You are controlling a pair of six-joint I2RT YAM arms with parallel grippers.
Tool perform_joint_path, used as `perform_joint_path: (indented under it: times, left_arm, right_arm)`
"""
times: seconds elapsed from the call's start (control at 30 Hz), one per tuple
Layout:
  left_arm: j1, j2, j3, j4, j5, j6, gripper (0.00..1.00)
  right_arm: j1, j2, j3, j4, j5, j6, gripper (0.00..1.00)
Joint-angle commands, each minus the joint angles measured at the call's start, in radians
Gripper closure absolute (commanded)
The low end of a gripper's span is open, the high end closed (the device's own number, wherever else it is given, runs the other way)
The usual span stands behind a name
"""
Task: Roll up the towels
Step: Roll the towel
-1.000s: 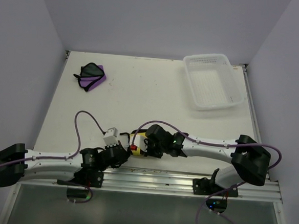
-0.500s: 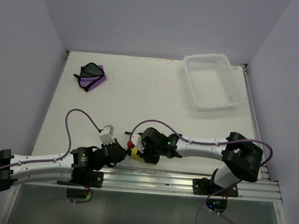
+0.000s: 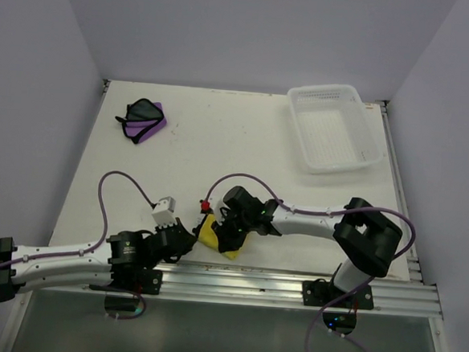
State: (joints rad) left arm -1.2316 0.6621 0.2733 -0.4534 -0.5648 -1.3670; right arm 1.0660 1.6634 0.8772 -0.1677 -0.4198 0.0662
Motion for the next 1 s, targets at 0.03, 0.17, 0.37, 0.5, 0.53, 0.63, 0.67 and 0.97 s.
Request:
perform_joint_path:
  times: [0.03, 0.17, 0.37, 0.5, 0.53, 0.63, 0.67, 0.97]
  left_arm:
    - [0.0, -0.007, 0.052, -0.018, -0.044, 0.025, 1.0]
    - [0.0, -0.007, 0.064, -0.011, -0.055, 0.045, 1.0]
    - [0.0, 0.005, 0.087, 0.016, -0.073, 0.095, 1.0]
    - [0.0, 0.024, 0.089, 0.057, -0.073, 0.12, 1.0]
    - [0.0, 0.03, 0.086, 0.065, -0.072, 0.123, 1.0]
    - [0.0, 0.054, 0.076, 0.085, -0.06, 0.124, 1.0]
    - [0.0, 0.062, 0.072, 0.09, -0.058, 0.126, 1.0]
    - [0.0, 0.09, 0.043, 0.145, -0.07, 0.135, 1.0]
  right_arm:
    - [-0.055, -0.02, 0.025, 0.062, -0.115, 0.046, 0.97]
    - [-0.08, -0.017, 0.016, 0.1, -0.165, 0.081, 0.99]
    - [-0.106, -0.002, -0.027, 0.198, -0.243, 0.147, 1.0]
    - [-0.11, 0.007, -0.052, 0.263, -0.273, 0.193, 1.0]
    - [-0.11, 0.015, -0.061, 0.275, -0.275, 0.21, 1.0]
    - [-0.112, 0.035, -0.072, 0.307, -0.278, 0.237, 1.0]
    - [-0.112, 0.039, -0.075, 0.318, -0.281, 0.245, 1.0]
    - [-0.118, 0.071, -0.103, 0.387, -0.309, 0.29, 1.0]
